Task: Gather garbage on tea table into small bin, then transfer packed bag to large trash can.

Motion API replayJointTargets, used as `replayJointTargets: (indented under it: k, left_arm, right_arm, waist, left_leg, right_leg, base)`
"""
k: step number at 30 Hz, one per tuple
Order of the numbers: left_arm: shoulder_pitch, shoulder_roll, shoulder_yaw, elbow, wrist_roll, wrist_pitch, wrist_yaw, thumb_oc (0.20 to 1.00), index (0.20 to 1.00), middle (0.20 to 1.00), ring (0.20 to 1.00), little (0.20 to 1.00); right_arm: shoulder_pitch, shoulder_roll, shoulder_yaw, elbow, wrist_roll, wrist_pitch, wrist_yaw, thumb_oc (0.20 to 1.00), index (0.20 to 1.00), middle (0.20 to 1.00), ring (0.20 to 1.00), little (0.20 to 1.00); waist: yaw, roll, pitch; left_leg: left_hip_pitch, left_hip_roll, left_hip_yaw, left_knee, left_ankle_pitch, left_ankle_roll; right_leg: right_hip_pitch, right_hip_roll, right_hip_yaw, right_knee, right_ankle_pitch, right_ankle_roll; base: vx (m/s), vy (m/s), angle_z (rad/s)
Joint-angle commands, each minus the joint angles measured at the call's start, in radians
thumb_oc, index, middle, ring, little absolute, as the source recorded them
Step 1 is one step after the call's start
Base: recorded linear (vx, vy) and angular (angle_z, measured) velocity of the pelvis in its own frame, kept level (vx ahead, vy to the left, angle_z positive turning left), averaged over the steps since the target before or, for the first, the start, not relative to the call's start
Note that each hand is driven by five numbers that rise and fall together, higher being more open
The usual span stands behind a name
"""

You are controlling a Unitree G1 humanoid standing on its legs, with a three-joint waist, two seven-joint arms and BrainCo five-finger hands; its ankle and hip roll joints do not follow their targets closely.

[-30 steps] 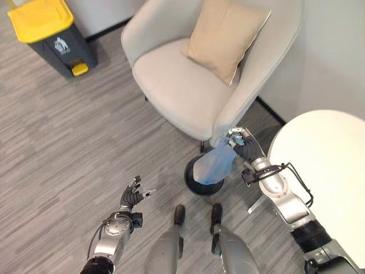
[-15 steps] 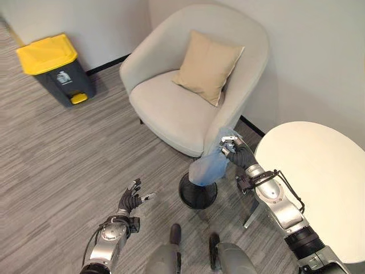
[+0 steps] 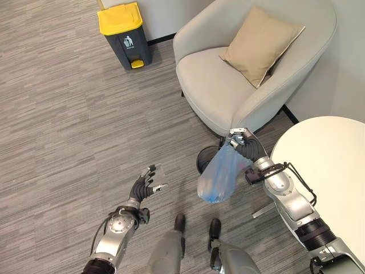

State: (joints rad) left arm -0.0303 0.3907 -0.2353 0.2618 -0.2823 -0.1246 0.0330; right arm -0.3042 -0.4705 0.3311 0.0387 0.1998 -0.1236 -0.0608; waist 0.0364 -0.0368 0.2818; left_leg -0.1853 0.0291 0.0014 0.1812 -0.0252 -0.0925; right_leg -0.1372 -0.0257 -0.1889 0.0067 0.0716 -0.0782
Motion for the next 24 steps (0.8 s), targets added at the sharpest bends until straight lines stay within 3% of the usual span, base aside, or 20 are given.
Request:
replayJointTargets:
  k: [1,6,10,18,24]
  left_arm:
    - [-0.014,0.066,-0.028,-0.091,0.081,-0.065,-0.020,1.000,1.000,1.000,1.000,1.000]
    - [-0.108,0.093,-0.129,-0.146,0.154,-0.073,-0.057,1.000,1.000,1.000,1.000,1.000]
    - [-0.194,0.064,-0.211,-0.122,0.178,-0.064,-0.048,1.000,1.000,1.000,1.000,1.000]
    - [-0.290,0.009,-0.262,-0.041,0.289,-0.040,0.025,1.000,1.000,1.000,1.000,1.000]
    - [-0.319,-0.052,-0.322,0.123,0.379,-0.003,0.070,1.000,1.000,1.000,1.000,1.000]
  right_arm:
    - [-0.016,0.030,-0.054,-0.083,0.044,-0.076,0.010,0.200,0.200,0.200,0.200,0.200]
    - [-0.036,0.040,-0.015,-0.130,0.087,-0.081,0.055,0.200,0.200,0.200,0.200,0.200]
    - [-0.078,0.080,0.054,-0.163,0.151,-0.072,0.096,0.200,0.200,0.200,0.200,0.200]
    - [-0.158,0.133,0.126,-0.170,0.188,-0.072,0.093,0.200,0.200,0.200,0.200,0.200]
    - [-0.292,0.181,0.197,-0.167,0.236,-0.072,0.063,0.200,0.200,0.200,0.200,0.200]
  waist:
    - [-0.012,-0.044,-0.090]
    - [-0.031,-0.076,-0.123]
    - [-0.049,-0.100,-0.158]
    - [-0.064,-0.096,-0.191]
    - [-0.063,-0.090,-0.209]
  left_leg:
    - [-0.040,-0.018,0.010,-0.044,0.011,0.036]
    - [0.006,-0.019,0.013,-0.085,-0.009,0.041]
    - [0.069,-0.005,0.053,-0.093,-0.038,0.050]
    - [0.133,-0.003,0.078,-0.139,-0.044,0.056]
    - [0.174,-0.005,0.082,-0.187,-0.035,0.059]
  right_leg:
    - [0.080,-0.003,0.057,-0.032,-0.135,0.130]
    - [0.091,-0.006,0.079,-0.026,-0.128,0.142]
    - [0.116,0.000,0.125,-0.026,-0.126,0.149]
    - [0.143,0.004,0.149,-0.034,-0.129,0.148]
    - [0.156,0.005,0.155,-0.043,-0.127,0.151]
  base:
    - [0.05,0.050,0.70]
    - [0.07,0.062,0.03]
    - [0.10,0.034,-0.43]
    - [0.07,0.024,-0.16]
    - [0.05,0.023,-0.04]
